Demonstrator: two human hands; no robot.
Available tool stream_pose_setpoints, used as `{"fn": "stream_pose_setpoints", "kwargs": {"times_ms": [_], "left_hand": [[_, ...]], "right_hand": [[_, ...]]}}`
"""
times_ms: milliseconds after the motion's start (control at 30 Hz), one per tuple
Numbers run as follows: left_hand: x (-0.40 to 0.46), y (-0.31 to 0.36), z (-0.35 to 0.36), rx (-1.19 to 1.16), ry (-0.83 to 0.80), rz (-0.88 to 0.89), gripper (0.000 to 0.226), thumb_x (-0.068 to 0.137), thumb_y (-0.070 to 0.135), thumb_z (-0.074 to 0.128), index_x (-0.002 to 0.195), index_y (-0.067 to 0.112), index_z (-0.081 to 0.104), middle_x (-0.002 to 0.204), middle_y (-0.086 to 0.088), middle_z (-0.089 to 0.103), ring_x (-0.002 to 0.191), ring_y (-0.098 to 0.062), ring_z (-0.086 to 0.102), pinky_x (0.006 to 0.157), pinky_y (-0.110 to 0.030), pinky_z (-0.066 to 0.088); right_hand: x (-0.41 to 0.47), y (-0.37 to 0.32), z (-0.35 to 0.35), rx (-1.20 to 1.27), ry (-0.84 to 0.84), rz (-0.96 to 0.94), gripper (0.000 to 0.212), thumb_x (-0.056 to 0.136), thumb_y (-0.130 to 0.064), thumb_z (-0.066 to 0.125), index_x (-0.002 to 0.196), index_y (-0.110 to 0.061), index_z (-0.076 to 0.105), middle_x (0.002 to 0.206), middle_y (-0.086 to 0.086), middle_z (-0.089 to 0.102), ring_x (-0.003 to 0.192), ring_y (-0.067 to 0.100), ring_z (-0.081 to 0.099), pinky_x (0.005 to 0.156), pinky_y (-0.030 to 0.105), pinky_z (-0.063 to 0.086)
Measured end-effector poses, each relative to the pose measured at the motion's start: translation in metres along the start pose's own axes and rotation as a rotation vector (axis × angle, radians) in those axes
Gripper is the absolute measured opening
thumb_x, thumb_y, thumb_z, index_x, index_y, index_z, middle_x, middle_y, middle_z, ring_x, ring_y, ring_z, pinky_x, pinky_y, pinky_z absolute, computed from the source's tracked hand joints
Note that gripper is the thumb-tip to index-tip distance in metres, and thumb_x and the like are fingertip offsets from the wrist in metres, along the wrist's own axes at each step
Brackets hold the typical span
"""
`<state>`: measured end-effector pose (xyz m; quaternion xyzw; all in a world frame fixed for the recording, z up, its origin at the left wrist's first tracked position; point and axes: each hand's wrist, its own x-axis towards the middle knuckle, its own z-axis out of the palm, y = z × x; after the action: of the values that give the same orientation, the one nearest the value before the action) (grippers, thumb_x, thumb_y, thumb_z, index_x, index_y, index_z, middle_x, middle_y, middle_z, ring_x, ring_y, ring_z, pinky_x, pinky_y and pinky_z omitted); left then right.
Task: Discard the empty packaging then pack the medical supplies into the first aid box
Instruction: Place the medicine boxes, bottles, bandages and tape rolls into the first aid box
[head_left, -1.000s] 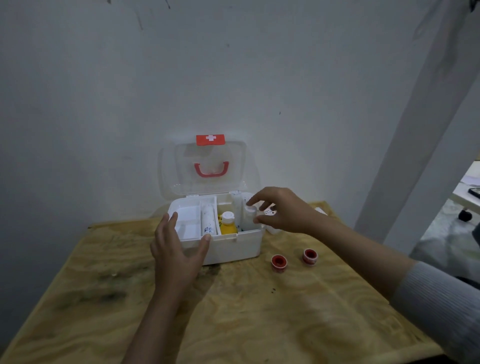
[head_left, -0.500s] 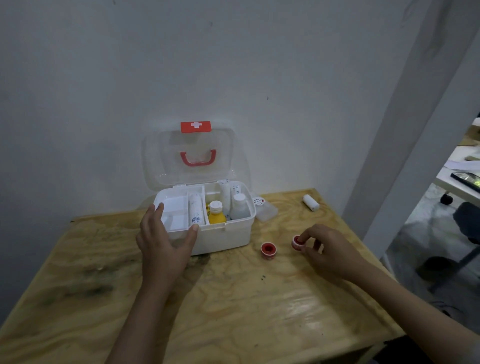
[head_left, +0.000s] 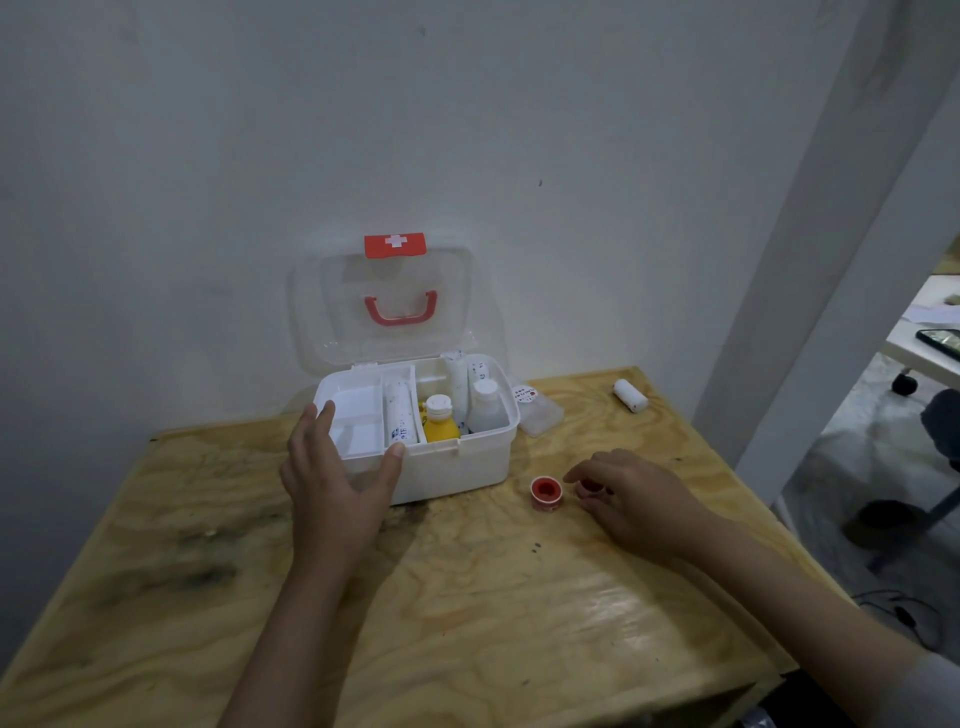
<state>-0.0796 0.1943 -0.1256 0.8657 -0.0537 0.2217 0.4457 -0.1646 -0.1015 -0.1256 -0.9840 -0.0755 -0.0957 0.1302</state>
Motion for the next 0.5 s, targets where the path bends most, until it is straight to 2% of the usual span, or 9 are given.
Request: {"fn": "stream_pose_setpoints", "kwargs": {"times_ms": [133, 267, 367, 500], "left_hand": [[0.0, 0.0, 0.0, 0.006, 0.003, 0.005, 0.081, 0.076, 0.044, 0.068, 0.143, 0.026, 0.024, 0.154, -0.001, 0.02, 0.137, -0.027, 0.021, 0.102, -0.046, 0.032], [0.0, 0.0, -0.001, 0.007, 0.002, 0.005, 0.082, 0.076, 0.043, 0.068, 0.143, 0.026, 0.024, 0.154, 0.0, 0.02, 0.136, -0.027, 0.021, 0.101, -0.045, 0.033], [0.0, 0.0, -0.001, 0.005, -0.001, 0.001, 0.082, 0.076, 0.044, 0.068, 0.143, 0.026, 0.024, 0.154, 0.0, 0.019, 0.136, -0.027, 0.02, 0.102, -0.045, 0.032], [-0.001, 0.0, -0.001, -0.007, 0.0, 0.01, 0.082, 0.076, 0.044, 0.068, 0.143, 0.025, 0.025, 0.154, -0.001, 0.02, 0.137, -0.026, 0.021, 0.102, -0.041, 0.029]], "right_hand": [[0.003, -0.006, 0.001, -0.007, -0.045, -0.059, 0.027, 0.088, -0.034, 0.055, 0.115, -0.039, 0.058, 0.09, -0.014, 0.06, 0.077, 0.001, 0.044, 0.056, 0.013, 0.031], [0.01, -0.01, -0.001, -0.003, -0.051, -0.053, 0.02, 0.088, -0.035, 0.056, 0.107, -0.036, 0.063, 0.089, -0.012, 0.062, 0.073, 0.002, 0.046, 0.052, 0.013, 0.025], [0.015, -0.012, -0.003, -0.009, -0.082, -0.046, 0.015, 0.088, -0.036, 0.056, 0.102, -0.036, 0.062, 0.088, -0.015, 0.06, 0.074, 0.003, 0.049, 0.052, 0.014, 0.028], [0.017, -0.019, -0.017, 0.059, -0.066, -0.013, 0.015, 0.088, -0.03, 0.058, 0.101, -0.032, 0.064, 0.086, -0.015, 0.06, 0.075, 0.007, 0.056, 0.063, 0.028, 0.05]]}}
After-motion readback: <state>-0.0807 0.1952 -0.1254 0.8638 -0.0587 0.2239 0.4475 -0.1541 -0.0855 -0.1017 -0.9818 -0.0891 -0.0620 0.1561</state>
